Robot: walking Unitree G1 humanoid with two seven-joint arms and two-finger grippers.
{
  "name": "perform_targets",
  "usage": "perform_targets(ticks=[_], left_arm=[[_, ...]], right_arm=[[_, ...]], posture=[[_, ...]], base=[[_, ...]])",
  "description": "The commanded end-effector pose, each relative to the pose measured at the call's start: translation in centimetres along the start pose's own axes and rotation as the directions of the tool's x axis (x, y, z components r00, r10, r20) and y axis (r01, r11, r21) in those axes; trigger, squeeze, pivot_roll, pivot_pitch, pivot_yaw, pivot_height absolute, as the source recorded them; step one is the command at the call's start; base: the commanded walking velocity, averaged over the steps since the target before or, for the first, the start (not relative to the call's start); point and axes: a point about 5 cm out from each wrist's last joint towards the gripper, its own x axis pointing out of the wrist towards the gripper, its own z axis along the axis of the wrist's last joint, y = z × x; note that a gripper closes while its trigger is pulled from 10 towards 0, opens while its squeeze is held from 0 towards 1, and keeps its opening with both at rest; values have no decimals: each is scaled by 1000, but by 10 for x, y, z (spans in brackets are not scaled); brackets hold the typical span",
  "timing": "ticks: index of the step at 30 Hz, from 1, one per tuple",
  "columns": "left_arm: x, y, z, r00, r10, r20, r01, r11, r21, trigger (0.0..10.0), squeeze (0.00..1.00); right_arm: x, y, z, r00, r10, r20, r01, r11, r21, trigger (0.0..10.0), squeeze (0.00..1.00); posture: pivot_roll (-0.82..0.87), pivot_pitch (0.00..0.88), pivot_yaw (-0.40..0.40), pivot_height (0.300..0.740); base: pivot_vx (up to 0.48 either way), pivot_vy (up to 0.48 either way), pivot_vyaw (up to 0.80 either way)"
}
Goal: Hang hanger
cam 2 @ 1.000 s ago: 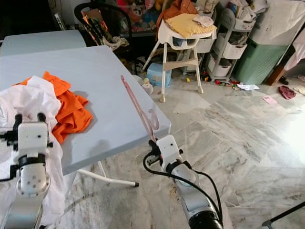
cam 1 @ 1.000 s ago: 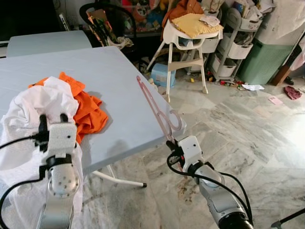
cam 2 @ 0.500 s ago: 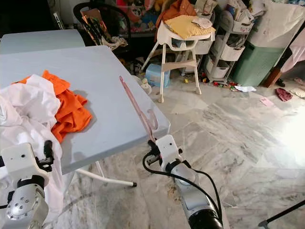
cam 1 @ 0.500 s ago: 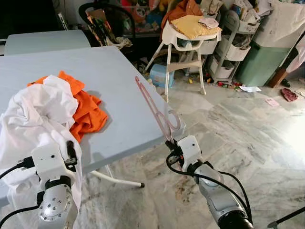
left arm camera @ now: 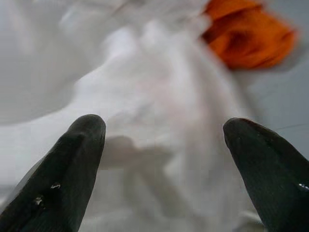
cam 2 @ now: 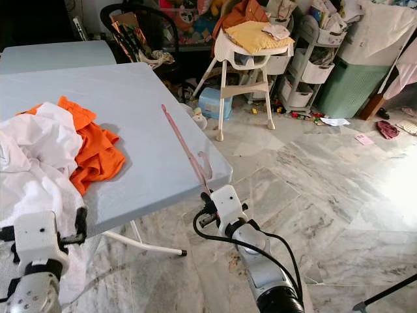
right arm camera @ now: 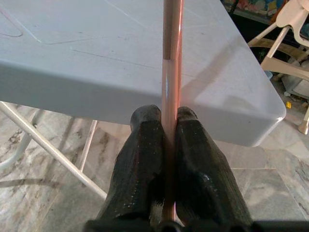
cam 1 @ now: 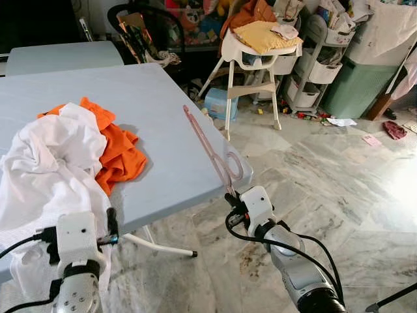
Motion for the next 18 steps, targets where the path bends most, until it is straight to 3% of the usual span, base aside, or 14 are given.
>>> perform_targets(ticks=[1, 3, 6, 7, 8, 9, 10, 11, 18], left_arm=[[0, 3, -6, 998, 37, -50, -37, 999, 2, 10000, 1000], [-1, 7, -17, 989, 78, -126, -76, 997, 20, 10000, 1000], [1, 9, -16, 991, 87, -105, -80, 994, 71, 10000, 1000], [2, 10, -18, 988, 101, -114, -92, 993, 75, 10000, 753], [3, 9, -18, 989, 89, -118, -82, 994, 66, 10000, 282], [3, 9, -19, 989, 80, -121, -73, 995, 60, 10000, 282], [5, 9, -20, 988, 81, -128, -75, 996, 53, 10000, 0], [7, 9, -22, 986, 86, -145, -84, 996, 23, 0, 0], [15, 4, -20, 987, 93, -135, -92, 996, 15, 0, 0]], right_arm=[[-2, 2, -14, 997, 25, -78, -25, 1000, 3, 10000, 0], [-2, 3, -13, 997, 27, -78, -27, 1000, 3, 10000, 0], [-3, 3, -14, 996, 28, -80, -27, 1000, 4, 10000, 0], [-3, 3, -15, 996, 28, -82, -27, 1000, 4, 10000, 0], [-3, 3, -15, 996, 28, -83, -28, 1000, 4, 10000, 0], [-3, 3, -15, 996, 28, -83, -28, 1000, 4, 10000, 0], [-3, 4, -15, 996, 29, -84, -29, 1000, 4, 10000, 0], [-3, 3, -15, 996, 29, -84, -29, 1000, 3, 10000, 0], [-2, 3, -14, 996, 26, -83, -26, 1000, 2, 10000, 0]], posture=[[133, 0, -95, 740], [131, 0, -94, 740], [131, 0, -97, 740], [131, 0, -97, 740], [130, 0, -94, 740], [130, 0, -94, 740], [130, 0, -95, 740], [129, 0, -96, 740], [125, 0, -94, 740]], base=[[0, 0, 0], [0, 0, 0], [0, 0, 0], [0, 0, 0], [0, 0, 0], [0, 0, 0], [0, 0, 0], [0, 0, 0], [0, 0, 0]])
